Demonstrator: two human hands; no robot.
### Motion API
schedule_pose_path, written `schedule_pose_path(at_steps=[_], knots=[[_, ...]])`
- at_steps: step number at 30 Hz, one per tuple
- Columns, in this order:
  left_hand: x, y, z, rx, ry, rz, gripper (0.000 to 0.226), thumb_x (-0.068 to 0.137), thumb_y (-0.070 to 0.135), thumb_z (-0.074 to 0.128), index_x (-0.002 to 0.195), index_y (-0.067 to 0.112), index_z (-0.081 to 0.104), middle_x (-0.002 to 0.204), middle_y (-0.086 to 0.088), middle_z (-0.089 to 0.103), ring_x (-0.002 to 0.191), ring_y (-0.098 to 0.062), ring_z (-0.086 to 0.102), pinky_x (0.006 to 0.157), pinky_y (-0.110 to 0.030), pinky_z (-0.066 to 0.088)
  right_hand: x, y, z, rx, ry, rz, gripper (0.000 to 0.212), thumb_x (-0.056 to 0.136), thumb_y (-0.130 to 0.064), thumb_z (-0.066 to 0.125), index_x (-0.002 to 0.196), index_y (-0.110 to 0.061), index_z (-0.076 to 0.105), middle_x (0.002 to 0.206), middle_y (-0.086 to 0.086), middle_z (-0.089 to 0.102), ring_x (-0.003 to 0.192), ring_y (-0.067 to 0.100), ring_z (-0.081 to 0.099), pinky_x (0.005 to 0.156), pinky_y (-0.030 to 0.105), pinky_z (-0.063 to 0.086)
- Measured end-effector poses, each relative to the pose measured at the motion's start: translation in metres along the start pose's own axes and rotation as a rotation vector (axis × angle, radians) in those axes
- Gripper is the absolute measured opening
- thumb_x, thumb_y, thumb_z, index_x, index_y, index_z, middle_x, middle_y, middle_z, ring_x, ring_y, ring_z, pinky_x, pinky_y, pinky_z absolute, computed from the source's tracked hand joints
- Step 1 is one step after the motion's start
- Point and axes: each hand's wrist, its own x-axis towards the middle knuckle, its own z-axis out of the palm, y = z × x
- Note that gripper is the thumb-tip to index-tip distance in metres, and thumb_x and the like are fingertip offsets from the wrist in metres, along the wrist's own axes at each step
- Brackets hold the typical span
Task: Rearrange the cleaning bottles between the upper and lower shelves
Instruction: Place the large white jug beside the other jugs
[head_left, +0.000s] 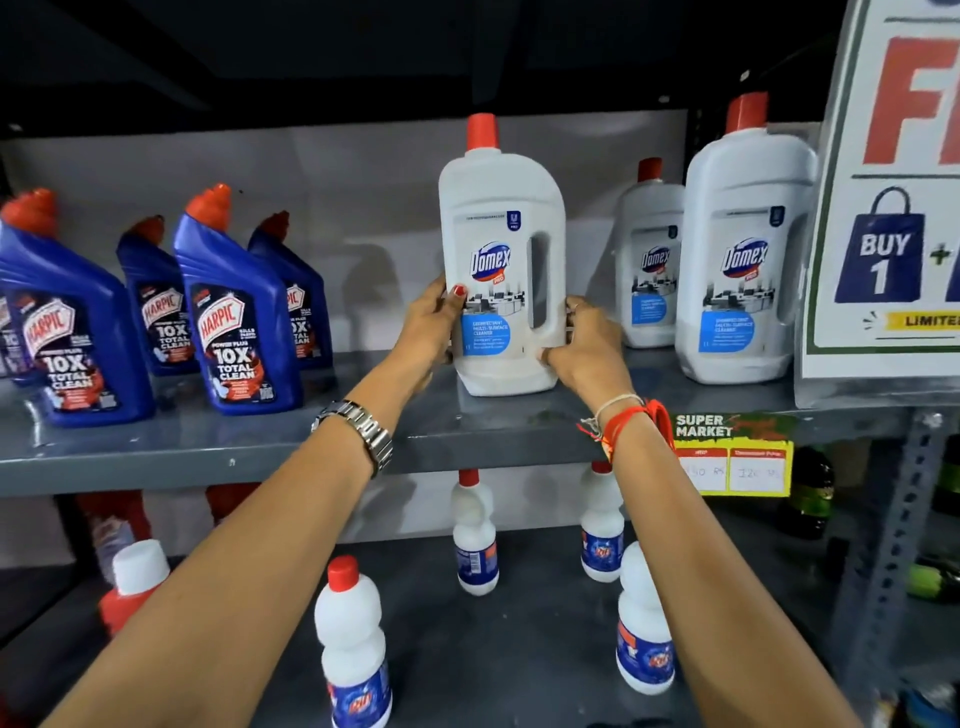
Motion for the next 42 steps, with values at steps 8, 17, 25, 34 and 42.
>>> schedule_pose_path(at_steps=[8,17,25,34,42], knots=[[-0.025,0.003,-0.009,0.29,0.055,0.169,0.048,0.095,0.012,0.039,0.14,0.01,0.023,0.142,-0.003,0.041,0.119,-0.015,0.049,0.096,-0.02,0.042,-0.033,0.005,0.006,0.09,0.116,-0.068,0.057,0.075,0.002,0.063,0.128,-0.005,0.043,0.123,0.02,0.058,0.115,0.033,0.054,0.102,0.036,0.044],[-0.148,-0.049,-0.074,0.223,0.247,0.563,0.043,0.092,0.016,0.047,0.133,0.006,0.039,0.138,-0.006,0.044,0.128,-0.017,0.045,0.106,-0.021,0.038,-0.147,0.008,0.055,0.491,0.297,-0.367,0.046,0.08,0.008,0.053,0.122,-0.011,0.052,0.108,0.007,0.065,0.097,0.011,0.066,0.081,0.024,0.056],[-0.216,-0.198,-0.128,0.556,0.457,0.213,0.063,0.086,0.014,0.057,0.139,0.013,0.024,0.15,-0.006,0.025,0.14,-0.017,0.021,0.118,-0.031,0.018,-0.223,0.089,0.162,0.386,-0.158,-0.134,0.061,0.077,0.006,0.055,0.133,-0.015,0.042,0.118,-0.002,0.061,0.106,0.008,0.06,0.09,0.026,0.053],[-0.221,-0.269,-0.144,0.154,0.111,-0.437,0.03,0.087,0.011,0.055,0.116,0.018,0.048,0.121,-0.007,0.057,0.108,-0.02,0.057,0.085,-0.036,0.055,-0.233,0.144,0.234,0.087,-0.812,0.238,0.074,0.068,-0.008,0.077,0.13,-0.009,0.038,0.127,0.017,0.056,0.116,0.031,0.055,0.09,0.029,0.043],[-0.208,-0.279,-0.117,0.023,0.03,-0.485,0.025,0.088,0.014,0.052,0.113,0.019,0.051,0.119,-0.007,0.058,0.106,-0.024,0.059,0.078,-0.035,0.055,-0.233,0.166,0.214,0.214,-0.696,0.355,0.062,0.067,-0.007,0.078,0.121,-0.011,0.048,0.123,0.012,0.062,0.105,0.019,0.059,0.091,0.03,0.048]])
